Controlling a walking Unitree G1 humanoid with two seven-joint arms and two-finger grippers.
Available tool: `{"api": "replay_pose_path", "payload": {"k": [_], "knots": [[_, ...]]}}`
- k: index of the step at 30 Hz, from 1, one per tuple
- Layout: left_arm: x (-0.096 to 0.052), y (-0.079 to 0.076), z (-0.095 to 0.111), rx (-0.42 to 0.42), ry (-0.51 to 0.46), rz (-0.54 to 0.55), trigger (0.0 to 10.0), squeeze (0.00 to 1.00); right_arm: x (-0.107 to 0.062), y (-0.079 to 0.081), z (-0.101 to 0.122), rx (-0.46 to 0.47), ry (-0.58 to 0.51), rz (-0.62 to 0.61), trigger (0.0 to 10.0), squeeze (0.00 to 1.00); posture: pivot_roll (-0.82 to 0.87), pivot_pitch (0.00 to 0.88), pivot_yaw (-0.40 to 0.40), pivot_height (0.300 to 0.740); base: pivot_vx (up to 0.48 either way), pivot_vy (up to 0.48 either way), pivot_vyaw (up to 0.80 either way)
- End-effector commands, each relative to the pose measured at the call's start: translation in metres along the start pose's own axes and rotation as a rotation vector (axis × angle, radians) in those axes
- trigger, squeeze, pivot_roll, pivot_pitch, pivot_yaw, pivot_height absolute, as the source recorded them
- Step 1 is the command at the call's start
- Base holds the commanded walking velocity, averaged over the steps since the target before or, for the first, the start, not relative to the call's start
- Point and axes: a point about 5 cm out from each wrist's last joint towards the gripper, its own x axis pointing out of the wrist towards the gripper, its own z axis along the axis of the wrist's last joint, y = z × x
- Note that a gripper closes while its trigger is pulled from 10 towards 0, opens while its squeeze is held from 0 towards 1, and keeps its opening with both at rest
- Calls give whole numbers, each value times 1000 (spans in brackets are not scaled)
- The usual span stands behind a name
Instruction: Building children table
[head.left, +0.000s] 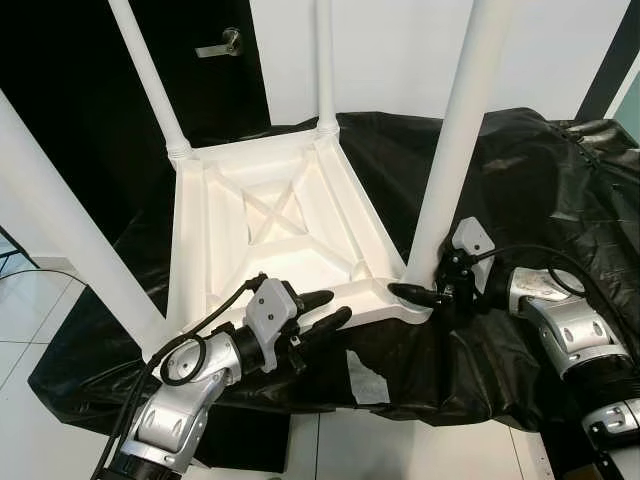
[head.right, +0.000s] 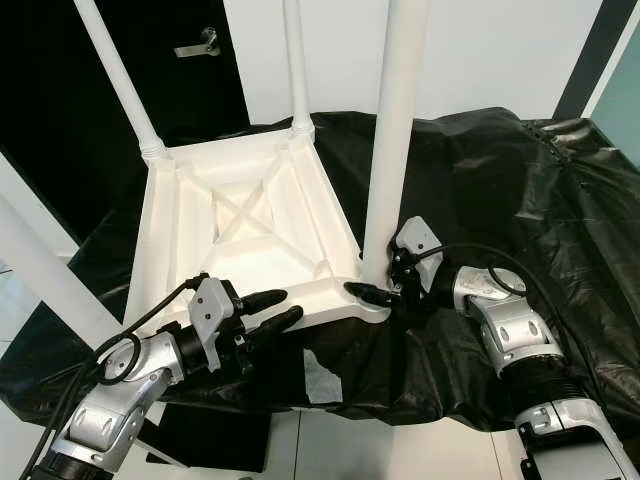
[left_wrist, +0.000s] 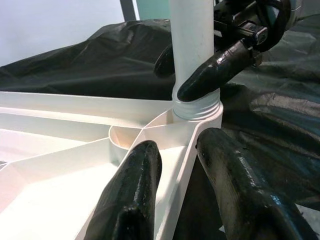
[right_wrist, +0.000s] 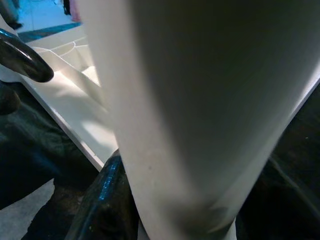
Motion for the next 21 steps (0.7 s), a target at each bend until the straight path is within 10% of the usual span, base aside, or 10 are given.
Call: {"api": "replay_pose_path", "payload": {"k": [1,9,10,21], "knots": [[-1,0,-2,-4,2,-25,10000,0,5,3,-1,-20,13,33,0,0,-31,0,54,740,0,0,0],[-2,-1,-2,-5,0,-21,10000,0,2,2,-8,32,15,-8,667,0,-29,0,47,740,0,0,0],[-2,-1,-2,-6,-1,-21,10000,0,2,3,-9,47,15,-34,10000,0,-30,0,43,740,0,0,0],[1,-4,-2,-16,-14,-26,10000,0,15,24,-24,202,43,-397,10000,0,-37,0,29,740,0,0,0]]}}
